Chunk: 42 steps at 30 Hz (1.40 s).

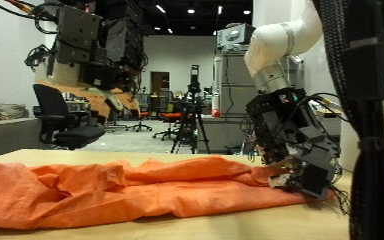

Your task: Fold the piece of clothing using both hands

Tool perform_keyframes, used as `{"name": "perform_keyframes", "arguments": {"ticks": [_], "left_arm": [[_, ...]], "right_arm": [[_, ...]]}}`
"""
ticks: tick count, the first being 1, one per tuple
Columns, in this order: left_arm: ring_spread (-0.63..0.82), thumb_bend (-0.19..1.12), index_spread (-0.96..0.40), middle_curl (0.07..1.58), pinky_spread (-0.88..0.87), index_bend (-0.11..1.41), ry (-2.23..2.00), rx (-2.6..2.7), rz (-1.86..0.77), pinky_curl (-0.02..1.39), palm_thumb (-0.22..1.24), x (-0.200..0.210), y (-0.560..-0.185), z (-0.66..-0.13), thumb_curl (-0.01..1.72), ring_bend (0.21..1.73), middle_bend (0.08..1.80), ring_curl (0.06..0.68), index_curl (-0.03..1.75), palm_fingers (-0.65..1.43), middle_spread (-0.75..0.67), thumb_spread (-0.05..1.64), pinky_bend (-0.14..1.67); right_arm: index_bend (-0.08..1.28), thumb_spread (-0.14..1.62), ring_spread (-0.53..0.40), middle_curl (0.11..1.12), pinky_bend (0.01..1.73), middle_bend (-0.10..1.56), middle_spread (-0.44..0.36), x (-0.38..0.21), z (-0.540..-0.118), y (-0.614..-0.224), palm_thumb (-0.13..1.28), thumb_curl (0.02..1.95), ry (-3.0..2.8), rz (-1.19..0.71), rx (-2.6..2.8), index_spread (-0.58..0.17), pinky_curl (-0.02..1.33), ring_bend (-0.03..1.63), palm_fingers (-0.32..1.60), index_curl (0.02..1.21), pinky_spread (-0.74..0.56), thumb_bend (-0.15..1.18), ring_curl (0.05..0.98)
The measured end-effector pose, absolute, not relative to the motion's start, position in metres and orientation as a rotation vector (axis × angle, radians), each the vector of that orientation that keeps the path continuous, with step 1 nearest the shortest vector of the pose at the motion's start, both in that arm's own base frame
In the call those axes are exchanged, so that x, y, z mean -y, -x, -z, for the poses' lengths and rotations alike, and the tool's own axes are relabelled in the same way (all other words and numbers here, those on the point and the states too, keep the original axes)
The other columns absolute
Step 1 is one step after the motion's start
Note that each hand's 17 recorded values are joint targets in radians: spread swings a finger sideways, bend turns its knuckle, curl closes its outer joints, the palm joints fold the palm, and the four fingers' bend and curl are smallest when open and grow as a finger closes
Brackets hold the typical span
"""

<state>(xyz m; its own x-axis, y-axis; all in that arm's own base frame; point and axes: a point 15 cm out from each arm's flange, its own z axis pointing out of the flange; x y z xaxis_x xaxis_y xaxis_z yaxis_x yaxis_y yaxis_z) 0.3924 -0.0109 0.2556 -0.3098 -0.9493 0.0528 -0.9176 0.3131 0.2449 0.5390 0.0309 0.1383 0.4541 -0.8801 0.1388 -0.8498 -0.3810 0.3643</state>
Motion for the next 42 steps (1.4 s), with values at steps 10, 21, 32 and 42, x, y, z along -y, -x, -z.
{"name": "perform_keyframes", "arguments": {"ticks": [10, 21, 32, 42], "left_arm": [[0.53, -0.02, 0.13, 0.24, 0.51, 0.15, -1.757, 2.372, 0.234, 0.33, 0.38, 0.003, -0.398, -0.232, 0.33, 0.41, 0.17, 0.228, 0.26, -0.06, 0.35, 1.13, 0.25], [0.53, -0.02, 0.12, 0.25, 0.51, 0.15, -1.765, 2.369, 0.231, 0.33, 0.38, -0.005, -0.397, -0.235, 0.33, 0.41, 0.17, 0.229, 0.26, -0.06, 0.35, 1.13, 0.25], [0.53, -0.02, 0.12, 0.24, 0.51, 0.15, -1.783, 2.361, 0.211, 0.33, 0.38, -0.023, -0.395, -0.241, 0.33, 0.41, 0.18, 0.23, 0.26, -0.05, 0.35, 1.13, 0.25], [0.53, -0.02, 0.12, 0.25, 0.51, 0.15, -1.792, 2.345, 0.203, 0.33, 0.38, -0.043, -0.384, -0.241, 0.33, 0.4, 0.18, 0.23, 0.26, -0.05, 0.35, 1.13, 0.24]], "right_arm": [[0.84, 0.95, -0.267, 0.72, 0.97, 1.04, -0.199, -0.005, -0.169, -0.528, 1.02, 0.52, -2.282, 0.12, 1.478, -0.358, 0.57, 1.14, 1.3, 0.69, -0.49, 0.02, 0.575], [1.05, 1.01, -0.234, 0.81, 1.18, 1.21, -0.174, 0.012, -0.218, -0.513, 1.15, 0.65, -2.317, 0.134, 1.48, -0.295, 0.72, 1.3, 1.14, 0.81, -0.36, 0.07, 0.667], [1.08, 1.03, -0.226, 0.85, 1.23, 1.26, -0.159, 0.018, -0.286, -0.492, 1.16, 0.77, -2.343, 0.105, 1.507, -0.266, 0.79, 1.34, 1.09, 0.85, -0.3, 0.05, 0.717], [1.07, 1.03, -0.221, 0.85, 1.26, 1.27, -0.15, -0.053, -0.32, -0.46, 1.15, 0.86, -2.446, 0.224, 1.462, -0.264, 0.82, 1.34, 1.12, 0.85, -0.26, 0.03, 0.729]]}}
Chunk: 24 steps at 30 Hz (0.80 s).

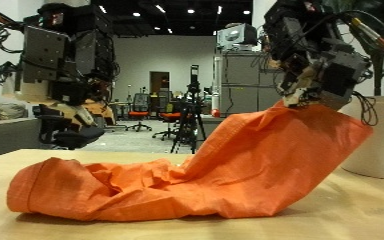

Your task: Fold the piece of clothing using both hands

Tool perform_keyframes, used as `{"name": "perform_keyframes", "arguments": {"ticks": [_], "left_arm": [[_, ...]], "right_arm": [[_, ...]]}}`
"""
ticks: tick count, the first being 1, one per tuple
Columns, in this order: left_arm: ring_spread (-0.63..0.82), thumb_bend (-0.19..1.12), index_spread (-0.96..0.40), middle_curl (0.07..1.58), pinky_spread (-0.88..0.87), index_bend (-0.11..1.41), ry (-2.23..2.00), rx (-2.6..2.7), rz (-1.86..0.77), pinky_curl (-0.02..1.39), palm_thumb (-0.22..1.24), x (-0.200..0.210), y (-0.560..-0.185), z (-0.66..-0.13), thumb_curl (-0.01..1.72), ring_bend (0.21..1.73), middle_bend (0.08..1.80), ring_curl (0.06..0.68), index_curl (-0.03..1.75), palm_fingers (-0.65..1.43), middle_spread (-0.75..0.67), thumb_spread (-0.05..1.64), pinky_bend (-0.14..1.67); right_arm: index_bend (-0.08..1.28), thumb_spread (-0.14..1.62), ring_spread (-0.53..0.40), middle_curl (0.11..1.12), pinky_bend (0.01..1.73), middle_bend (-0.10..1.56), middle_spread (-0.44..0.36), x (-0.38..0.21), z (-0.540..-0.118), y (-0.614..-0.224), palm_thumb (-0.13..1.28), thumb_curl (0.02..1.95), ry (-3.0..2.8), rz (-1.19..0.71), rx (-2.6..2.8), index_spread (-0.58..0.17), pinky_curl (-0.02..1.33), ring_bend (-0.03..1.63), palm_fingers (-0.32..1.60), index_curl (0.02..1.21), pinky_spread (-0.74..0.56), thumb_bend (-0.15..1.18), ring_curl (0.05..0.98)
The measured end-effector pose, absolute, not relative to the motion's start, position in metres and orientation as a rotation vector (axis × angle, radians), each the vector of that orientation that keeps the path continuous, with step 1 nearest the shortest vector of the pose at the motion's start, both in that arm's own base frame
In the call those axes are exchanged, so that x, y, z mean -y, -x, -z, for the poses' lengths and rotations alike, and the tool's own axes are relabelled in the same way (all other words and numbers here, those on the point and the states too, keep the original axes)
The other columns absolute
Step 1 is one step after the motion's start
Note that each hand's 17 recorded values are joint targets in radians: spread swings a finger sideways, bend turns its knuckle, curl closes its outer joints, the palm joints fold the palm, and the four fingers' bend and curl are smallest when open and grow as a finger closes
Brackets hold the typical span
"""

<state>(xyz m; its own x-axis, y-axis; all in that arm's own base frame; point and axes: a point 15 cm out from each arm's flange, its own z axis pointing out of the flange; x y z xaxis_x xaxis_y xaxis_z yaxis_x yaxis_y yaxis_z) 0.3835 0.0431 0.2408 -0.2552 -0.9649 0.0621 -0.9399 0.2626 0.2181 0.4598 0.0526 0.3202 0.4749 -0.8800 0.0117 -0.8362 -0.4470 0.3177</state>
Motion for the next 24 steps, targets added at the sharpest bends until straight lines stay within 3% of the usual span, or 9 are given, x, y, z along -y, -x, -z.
{"name": "perform_keyframes", "arguments": {"ticks": [10, 24], "left_arm": [[0.53, -0.02, 0.12, 0.25, 0.51, 0.15, -1.797, 2.333, 0.193, 0.33, 0.39, -0.062, -0.362, -0.239, 0.33, 0.4, 0.18, 0.231, 0.26, -0.05, 0.35, 1.14, 0.24], [0.53, -0.02, 0.12, 0.25, 0.51, 0.15, -1.871, 2.295, 0.145, 0.33, 0.37, -0.1, -0.331, -0.245, 0.33, 0.4, 0.18, 0.231, 0.26, -0.05, 0.33, 1.13, 0.24]], "right_arm": [[1.09, 1.0, -0.21, 0.83, 1.22, 1.28, -0.142, -0.145, -0.346, -0.464, 1.12, 0.93, -2.577, 0.056, 1.429, -0.256, 0.81, 1.35, 1.18, 0.84, -0.26, 0.0, 0.709], [1.12, 0.95, -0.198, 0.79, 1.2, 1.29, -0.13, -0.241, -0.343, -0.478, 1.11, 1.01, -2.745, -0.106, 1.403, -0.237, 0.8, 1.38, 1.2, 0.8, -0.27, -0.01, 0.675]]}}
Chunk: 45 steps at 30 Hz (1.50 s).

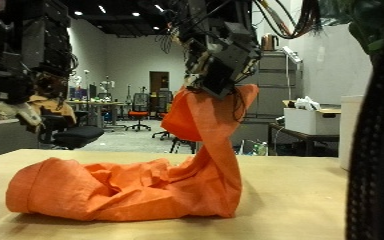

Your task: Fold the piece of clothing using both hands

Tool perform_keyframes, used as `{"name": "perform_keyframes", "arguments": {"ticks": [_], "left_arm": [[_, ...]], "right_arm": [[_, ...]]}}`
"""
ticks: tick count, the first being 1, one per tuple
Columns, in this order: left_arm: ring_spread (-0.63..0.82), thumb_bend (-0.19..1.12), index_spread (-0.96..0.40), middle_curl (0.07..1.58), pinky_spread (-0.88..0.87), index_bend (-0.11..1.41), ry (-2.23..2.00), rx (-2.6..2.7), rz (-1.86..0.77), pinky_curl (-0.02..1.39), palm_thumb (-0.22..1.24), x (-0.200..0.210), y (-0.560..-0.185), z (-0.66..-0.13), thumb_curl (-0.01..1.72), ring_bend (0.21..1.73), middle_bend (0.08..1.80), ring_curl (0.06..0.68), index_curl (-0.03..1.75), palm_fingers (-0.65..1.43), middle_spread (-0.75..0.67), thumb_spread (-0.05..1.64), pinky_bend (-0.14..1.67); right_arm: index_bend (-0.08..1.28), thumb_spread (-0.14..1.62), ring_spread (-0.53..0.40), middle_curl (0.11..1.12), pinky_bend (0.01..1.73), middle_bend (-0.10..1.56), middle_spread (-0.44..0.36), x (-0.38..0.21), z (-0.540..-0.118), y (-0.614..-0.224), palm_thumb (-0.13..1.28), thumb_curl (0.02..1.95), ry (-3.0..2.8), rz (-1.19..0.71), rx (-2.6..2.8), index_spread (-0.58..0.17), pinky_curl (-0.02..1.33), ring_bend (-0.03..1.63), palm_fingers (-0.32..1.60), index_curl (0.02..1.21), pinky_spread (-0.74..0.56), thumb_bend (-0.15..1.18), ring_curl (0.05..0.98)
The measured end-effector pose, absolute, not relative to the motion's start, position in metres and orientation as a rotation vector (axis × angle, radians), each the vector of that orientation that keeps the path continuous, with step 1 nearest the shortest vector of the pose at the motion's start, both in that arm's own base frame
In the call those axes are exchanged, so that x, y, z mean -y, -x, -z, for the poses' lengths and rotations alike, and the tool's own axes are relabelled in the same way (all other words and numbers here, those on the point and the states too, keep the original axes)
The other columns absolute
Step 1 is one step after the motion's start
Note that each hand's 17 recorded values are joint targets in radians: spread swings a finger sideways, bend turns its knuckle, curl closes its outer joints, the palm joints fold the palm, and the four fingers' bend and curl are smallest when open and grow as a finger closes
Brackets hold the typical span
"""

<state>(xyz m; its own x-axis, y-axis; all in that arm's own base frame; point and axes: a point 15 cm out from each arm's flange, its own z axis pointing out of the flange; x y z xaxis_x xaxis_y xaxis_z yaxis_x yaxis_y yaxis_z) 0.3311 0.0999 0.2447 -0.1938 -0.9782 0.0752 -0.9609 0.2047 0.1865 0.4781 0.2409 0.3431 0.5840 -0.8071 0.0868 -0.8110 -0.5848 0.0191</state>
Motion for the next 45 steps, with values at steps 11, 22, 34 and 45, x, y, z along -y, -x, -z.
{"name": "perform_keyframes", "arguments": {"ticks": [11, 22, 34, 45], "left_arm": [[0.53, -0.03, 0.11, 0.26, 0.5, 0.15, -1.968, 2.245, 0.119, 0.33, 0.35, -0.126, -0.311, -0.25, 0.33, 0.4, 0.18, 0.23, 0.26, -0.04, 0.32, 1.12, 0.24], [0.52, -0.02, 0.1, 0.27, 0.49, 0.15, -2.02, 2.212, 0.09, 0.33, 0.31, -0.144, -0.295, -0.253, 0.32, 0.41, 0.19, 0.231, 0.25, -0.04, 0.31, 1.11, 0.25], [0.51, -0.02, 0.09, 0.28, 0.49, 0.15, -2.052, 2.207, 0.075, 0.33, 0.3, -0.15, -0.286, -0.26, 0.32, 0.41, 0.18, 0.232, 0.26, -0.03, 0.3, 1.1, 0.24], [0.51, -0.01, 0.09, 0.28, 0.49, 0.16, -2.045, 2.218, 0.07, 0.33, 0.35, -0.144, -0.287, -0.261, 0.33, 0.41, 0.18, 0.23, 0.26, -0.03, 0.3, 1.12, 0.25]], "right_arm": [[1.15, 0.91, -0.191, 0.78, 1.2, 1.3, -0.134, -0.343, -0.326, -0.478, 1.11, 1.05, -2.935, -0.171, 1.347, -0.224, 0.79, 1.4, 1.2, 0.77, -0.27, -0.01, 0.654], [1.17, 0.89, -0.188, 0.77, 1.2, 1.31, -0.135, -0.413, -0.282, -0.456, 1.15, 1.1, -3.015, 0.156, 1.421, -0.219, 0.79, 1.42, 1.2, 0.74, -0.27, 0.01, 0.637], [0.9, 1.0, -0.23, 0.65, 1.07, 1.13, -0.141, -0.414, -0.246, -0.462, 1.06, 1.0, -2.954, 0.347, 1.518, -0.246, 0.66, 1.32, 1.01, 0.65, -0.48, -0.01, 0.546], [0.58, 1.12, -0.104, 0.55, 0.97, 0.82, -0.035, -0.427, -0.272, -0.453, 1.11, 0.97, -3.064, 1.007, 1.491, -0.219, 0.63, 1.05, 0.25, 0.57, -0.14, 0.02, 0.428]]}}
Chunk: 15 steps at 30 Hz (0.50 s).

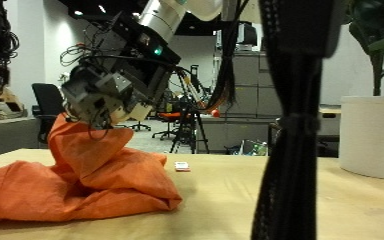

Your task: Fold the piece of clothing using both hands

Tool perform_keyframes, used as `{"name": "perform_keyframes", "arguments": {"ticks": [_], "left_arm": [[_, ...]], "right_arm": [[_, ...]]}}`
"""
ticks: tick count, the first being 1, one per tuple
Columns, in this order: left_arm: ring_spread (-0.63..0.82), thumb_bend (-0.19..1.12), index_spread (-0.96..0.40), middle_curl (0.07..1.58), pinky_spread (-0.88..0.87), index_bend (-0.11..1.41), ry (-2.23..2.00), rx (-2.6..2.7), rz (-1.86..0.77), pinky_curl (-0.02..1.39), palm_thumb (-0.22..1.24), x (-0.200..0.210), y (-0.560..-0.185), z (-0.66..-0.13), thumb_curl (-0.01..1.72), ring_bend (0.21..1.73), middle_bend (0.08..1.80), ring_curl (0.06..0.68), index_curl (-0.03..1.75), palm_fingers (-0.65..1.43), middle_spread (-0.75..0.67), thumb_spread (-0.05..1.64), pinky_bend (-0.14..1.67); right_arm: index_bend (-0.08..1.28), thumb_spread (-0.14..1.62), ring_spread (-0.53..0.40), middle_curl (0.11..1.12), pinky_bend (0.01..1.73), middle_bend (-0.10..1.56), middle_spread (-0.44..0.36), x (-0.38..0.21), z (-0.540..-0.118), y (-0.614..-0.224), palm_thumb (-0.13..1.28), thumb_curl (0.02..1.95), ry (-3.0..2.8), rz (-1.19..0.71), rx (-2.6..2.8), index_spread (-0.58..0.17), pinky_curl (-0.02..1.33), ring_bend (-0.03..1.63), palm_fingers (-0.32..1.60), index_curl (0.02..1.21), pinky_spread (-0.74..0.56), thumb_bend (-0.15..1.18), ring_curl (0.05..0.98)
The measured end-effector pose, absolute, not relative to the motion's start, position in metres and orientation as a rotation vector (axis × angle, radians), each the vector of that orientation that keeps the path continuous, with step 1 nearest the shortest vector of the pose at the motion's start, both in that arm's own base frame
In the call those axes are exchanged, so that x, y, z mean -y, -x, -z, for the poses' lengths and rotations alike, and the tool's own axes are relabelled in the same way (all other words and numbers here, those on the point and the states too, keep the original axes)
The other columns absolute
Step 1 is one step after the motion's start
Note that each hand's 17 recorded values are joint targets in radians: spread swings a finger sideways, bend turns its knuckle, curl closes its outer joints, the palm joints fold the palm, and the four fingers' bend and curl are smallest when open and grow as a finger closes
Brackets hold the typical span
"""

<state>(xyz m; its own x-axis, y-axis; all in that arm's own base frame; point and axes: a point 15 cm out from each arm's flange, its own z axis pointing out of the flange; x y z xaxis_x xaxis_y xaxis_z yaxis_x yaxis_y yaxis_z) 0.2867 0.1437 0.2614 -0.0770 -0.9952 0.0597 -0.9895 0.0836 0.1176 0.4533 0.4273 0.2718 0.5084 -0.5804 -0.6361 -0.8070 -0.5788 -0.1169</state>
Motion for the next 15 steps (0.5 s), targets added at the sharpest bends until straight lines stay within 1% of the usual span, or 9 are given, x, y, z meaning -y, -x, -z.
{"name": "perform_keyframes", "arguments": {"ticks": [1, 2, 3, 5, 6, 7, 9, 12, 15], "left_arm": [[0.51, -0.01, 0.09, 0.28, 0.49, 0.16, -2.045, 2.219, 0.07, 0.33, 0.36, -0.143, -0.287, -0.261, 0.33, 0.41, 0.18, 0.23, 0.26, -0.03, 0.3, 1.12, 0.25], [0.51, -0.01, 0.09, 0.28, 0.49, 0.15, -2.043, 2.218, 0.071, 0.33, 0.36, -0.142, -0.287, -0.261, 0.33, 0.41, 0.18, 0.23, 0.26, -0.03, 0.3, 1.12, 0.25], [0.51, -0.02, 0.09, 0.29, 0.49, 0.15, -2.042, 2.219, 0.07, 0.33, 0.37, -0.141, -0.287, -0.261, 0.33, 0.41, 0.18, 0.23, 0.27, -0.03, 0.3, 1.12, 0.25], [0.51, -0.02, 0.09, 0.28, 0.49, 0.16, -2.043, 2.222, 0.069, 0.33, 0.38, -0.139, -0.288, -0.262, 0.34, 0.41, 0.18, 0.231, 0.27, -0.03, 0.3, 1.12, 0.24], [0.51, -0.02, 0.09, 0.28, 0.49, 0.16, -2.039, 2.226, 0.07, 0.33, 0.39, -0.137, -0.289, -0.262, 0.34, 0.41, 0.18, 0.231, 0.27, -0.03, 0.3, 1.12, 0.24], [0.51, -0.02, 0.09, 0.28, 0.49, 0.16, -2.038, 2.232, 0.07, 0.33, 0.39, -0.135, -0.29, -0.263, 0.34, 0.41, 0.18, 0.231, 0.27, -0.02, 0.3, 1.12, 0.24], [0.51, -0.02, 0.09, 0.28, 0.49, 0.16, -2.037, 2.235, 0.07, 0.33, 0.4, -0.132, -0.29, -0.264, 0.34, 0.41, 0.18, 0.231, 0.27, -0.02, 0.3, 1.12, 0.24], [0.51, -0.02, 0.09, 0.28, 0.49, 0.16, -2.023, 2.249, 0.072, 0.33, 0.41, -0.126, -0.291, -0.266, 0.34, 0.41, 0.18, 0.231, 0.28, -0.02, 0.3, 1.12, 0.24], [0.51, -0.02, 0.09, 0.29, 0.49, 0.16, -2.024, 2.26, 0.064, 0.33, 0.42, -0.121, -0.295, -0.269, 0.34, 0.41, 0.19, 0.23, 0.28, -0.02, 0.29, 1.12, 0.24]], "right_arm": [[0.57, 1.13, -0.068, 0.55, 0.95, 0.82, -0.016, -0.421, -0.278, -0.458, 1.11, 0.97, 2.307, -0.818, -1.142, -0.227, 0.61, 1.03, 0.24, 0.56, -0.07, 0.02, 0.412], [0.6, 1.14, -0.035, 0.52, 0.95, 0.77, 0.001, -0.413, -0.283, -0.463, 1.1, 0.97, 2.276, -0.841, -1.14, -0.228, 0.61, 0.96, 0.16, 0.56, -0.01, 0.02, 0.387], [0.57, 1.15, -0.006, 0.5, 0.95, 0.72, 0.013, -0.405, -0.287, -0.468, 1.1, 0.97, 2.257, -0.85, -1.142, -0.231, 0.59, 0.95, 0.14, 0.55, 0.08, 0.01, 0.376], [0.54, 1.16, 0.018, 0.48, 0.94, 0.68, 0.016, -0.389, -0.295, -0.478, 1.08, 0.98, 2.229, -0.844, -1.154, -0.241, 0.58, 0.93, 0.13, 0.53, 0.16, 0.01, 0.352], [0.52, 1.16, 0.025, 0.47, 0.91, 0.67, 0.013, -0.383, -0.301, -0.481, 1.05, 0.98, 2.221, -0.836, -1.151, -0.269, 0.56, 0.9, 0.1, 0.51, 0.21, -0.01, 0.335], [0.5, 1.16, 0.035, 0.46, 0.91, 0.66, 0.006, -0.376, -0.307, -0.484, 1.03, 0.97, 2.216, -0.827, -1.145, -0.278, 0.56, 0.89, 0.09, 0.51, 0.24, -0.02, 0.333], [0.48, 1.17, 0.052, 0.44, 0.85, 0.63, -0.024, -0.366, -0.32, -0.484, 0.98, 0.97, 2.211, -0.821, -1.135, -0.299, 0.53, 0.85, 0.05, 0.49, 0.3, -0.02, 0.315], [0.49, 1.18, 0.065, 0.41, 0.75, 0.59, -0.033, -0.348, -0.343, -0.49, 0.95, 0.96, 2.188, -0.784, -1.139, -0.329, 0.47, 0.81, 0.09, 0.47, 0.36, -0.01, 0.285], [0.5, 1.18, 0.075, 0.4, 0.68, 0.56, -0.032, -0.323, -0.361, -0.496, 0.94, 0.96, 2.173, -0.752, -1.16, -0.333, 0.43, 0.77, 0.13, 0.46, 0.39, -0.01, 0.265]]}}
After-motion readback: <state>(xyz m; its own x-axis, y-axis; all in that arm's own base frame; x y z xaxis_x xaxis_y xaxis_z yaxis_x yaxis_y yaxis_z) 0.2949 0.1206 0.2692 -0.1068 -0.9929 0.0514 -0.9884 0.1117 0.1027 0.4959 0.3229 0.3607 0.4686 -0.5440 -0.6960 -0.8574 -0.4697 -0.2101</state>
